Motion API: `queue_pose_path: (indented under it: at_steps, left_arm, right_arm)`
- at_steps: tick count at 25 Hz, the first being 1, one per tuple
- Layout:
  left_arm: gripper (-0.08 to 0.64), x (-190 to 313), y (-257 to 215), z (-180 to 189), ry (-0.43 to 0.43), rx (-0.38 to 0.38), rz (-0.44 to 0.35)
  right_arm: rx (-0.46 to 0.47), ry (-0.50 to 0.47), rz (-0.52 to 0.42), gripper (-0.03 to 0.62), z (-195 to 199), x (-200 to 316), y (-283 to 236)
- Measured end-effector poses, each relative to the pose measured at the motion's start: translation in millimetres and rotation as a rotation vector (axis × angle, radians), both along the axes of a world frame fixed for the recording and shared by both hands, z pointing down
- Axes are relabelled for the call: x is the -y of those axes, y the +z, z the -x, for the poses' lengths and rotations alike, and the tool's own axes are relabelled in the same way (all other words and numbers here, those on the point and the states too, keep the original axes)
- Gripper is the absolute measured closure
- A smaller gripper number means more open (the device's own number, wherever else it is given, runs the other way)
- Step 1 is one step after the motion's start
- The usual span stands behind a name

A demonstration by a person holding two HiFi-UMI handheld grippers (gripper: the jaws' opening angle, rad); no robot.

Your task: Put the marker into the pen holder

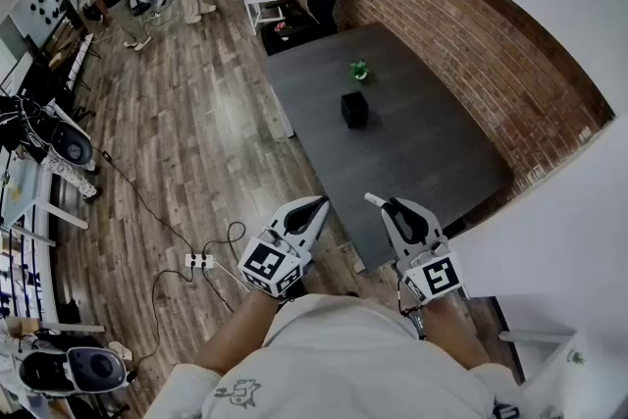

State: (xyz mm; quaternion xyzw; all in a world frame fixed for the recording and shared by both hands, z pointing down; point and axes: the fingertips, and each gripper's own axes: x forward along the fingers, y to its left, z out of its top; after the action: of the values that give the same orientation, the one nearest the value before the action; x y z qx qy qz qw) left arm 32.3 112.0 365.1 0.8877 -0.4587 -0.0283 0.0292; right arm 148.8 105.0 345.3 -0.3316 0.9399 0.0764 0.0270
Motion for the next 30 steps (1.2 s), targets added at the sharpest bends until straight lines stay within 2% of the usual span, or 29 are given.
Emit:
queue_pose_path:
  at_steps: [20, 25, 30]
  left_arm:
    - [0.548, 27, 10, 11, 0.027, 0.003, 0.022]
    - [0.548, 42, 10, 31, 0.047, -0.009, 0.032]
    - [0.548, 60, 13, 66, 0.072, -0.018, 0.031]
  right_arm:
    - [-0.031, -0.004, -0.004, 0.512, 17, 24, 8]
    - [-0.037, 0.012, 0.005, 0.512, 38, 39, 8]
    - [-0.048, 0.039, 0.015, 0.512, 74, 58, 13]
